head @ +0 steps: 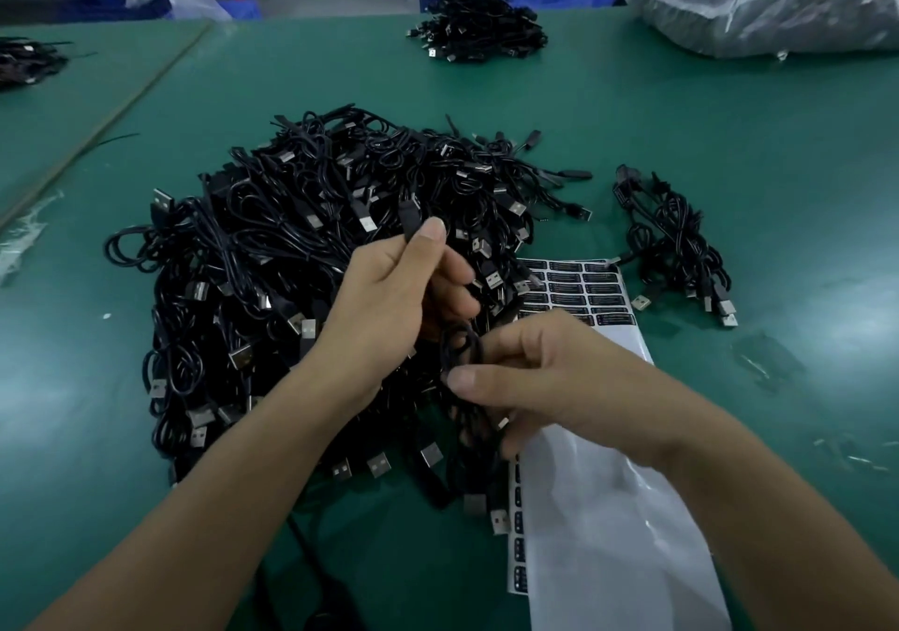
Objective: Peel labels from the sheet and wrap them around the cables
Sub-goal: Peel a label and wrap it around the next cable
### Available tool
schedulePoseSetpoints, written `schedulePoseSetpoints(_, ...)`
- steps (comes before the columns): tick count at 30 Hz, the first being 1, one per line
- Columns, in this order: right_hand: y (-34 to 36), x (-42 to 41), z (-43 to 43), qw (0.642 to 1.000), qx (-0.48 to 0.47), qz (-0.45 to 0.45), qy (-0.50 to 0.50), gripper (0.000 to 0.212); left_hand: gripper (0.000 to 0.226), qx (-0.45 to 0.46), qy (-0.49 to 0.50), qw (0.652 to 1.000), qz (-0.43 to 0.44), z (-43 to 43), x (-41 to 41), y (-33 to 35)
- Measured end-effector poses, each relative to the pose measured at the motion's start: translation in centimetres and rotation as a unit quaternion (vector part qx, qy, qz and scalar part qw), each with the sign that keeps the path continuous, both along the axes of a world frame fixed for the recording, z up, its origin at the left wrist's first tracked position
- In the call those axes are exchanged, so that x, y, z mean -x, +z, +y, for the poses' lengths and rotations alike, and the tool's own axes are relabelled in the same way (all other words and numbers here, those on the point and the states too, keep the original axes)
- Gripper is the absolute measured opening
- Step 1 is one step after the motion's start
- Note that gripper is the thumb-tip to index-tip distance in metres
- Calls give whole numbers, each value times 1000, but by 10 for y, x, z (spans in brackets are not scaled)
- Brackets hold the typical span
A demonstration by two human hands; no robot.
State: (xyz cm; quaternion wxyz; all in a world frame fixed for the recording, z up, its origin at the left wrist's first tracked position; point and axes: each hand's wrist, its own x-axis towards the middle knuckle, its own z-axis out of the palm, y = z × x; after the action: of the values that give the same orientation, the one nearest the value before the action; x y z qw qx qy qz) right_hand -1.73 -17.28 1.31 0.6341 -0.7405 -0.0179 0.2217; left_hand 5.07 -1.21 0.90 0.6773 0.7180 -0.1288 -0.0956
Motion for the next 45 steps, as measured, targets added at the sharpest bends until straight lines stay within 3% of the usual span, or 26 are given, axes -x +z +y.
schedulePoseSetpoints(2, 1, -4, -12, 998, 54, -32, -20, 17, 52, 9, 2, 1000, 1, 1, 0, 4)
schedulePoseSetpoints(4, -2, -9, -30, 981, 135, -78, -116, 10, 58, 33, 1, 999, 13, 2, -1, 7)
schedulePoseSetpoints(8, -17, -10, -65, 882, 316, -152, -315, 13, 63, 49, -26, 998, 32, 2, 0, 11)
schedulePoseSetpoints(11, -23, -6, -75, 853, 377, -138, -334, 11, 61, -10, -20, 1000, -3, -1, 1, 9)
schedulePoseSetpoints(15, -25, -1, -73, 856, 413, -100, -293, 50, 39, -98, -26, 989, -106, -6, 5, 5)
schedulePoseSetpoints(17, -25, -1, -73, 861, 410, -80, -289, 66, 33, -125, -38, 981, -145, -7, 8, 3)
schedulePoseSetpoints(20, -26, -2, -75, 873, 380, -74, -297, 70, 22, -174, -54, 968, -174, -9, 10, -3)
schedulePoseSetpoints(23, -29, -2, -78, 882, 350, -86, -303, 61, 20, -189, -83, 963, -173, -15, 13, -5)
schedulePoseSetpoints(26, -31, -2, -81, 894, 313, -103, -303, 37, 24, -177, -90, 962, -186, -26, 16, 0)
schedulePoseSetpoints(30, -27, -3, -81, 942, 131, -79, -298, 11, 34, -159, -67, 968, -180, -49, 12, 5)
schedulePoseSetpoints(32, -22, -1, -77, 957, 48, -88, -273, 16, 24, -184, -83, 964, -176, -60, 8, 4)
schedulePoseSetpoints(35, -19, 0, -72, 961, -5, -116, -250, 31, 25, -221, -113, 956, -158, -70, 3, -5)
schedulePoseSetpoints(42, -23, -2, -69, 949, -51, -122, -288, 39, 30, -166, -115, 976, -85, -60, -8, -11)
schedulePoseSetpoints(45, -28, -3, -67, 930, 38, -165, -326, 42, 37, -142, -101, 983, -62, -56, -11, -14)
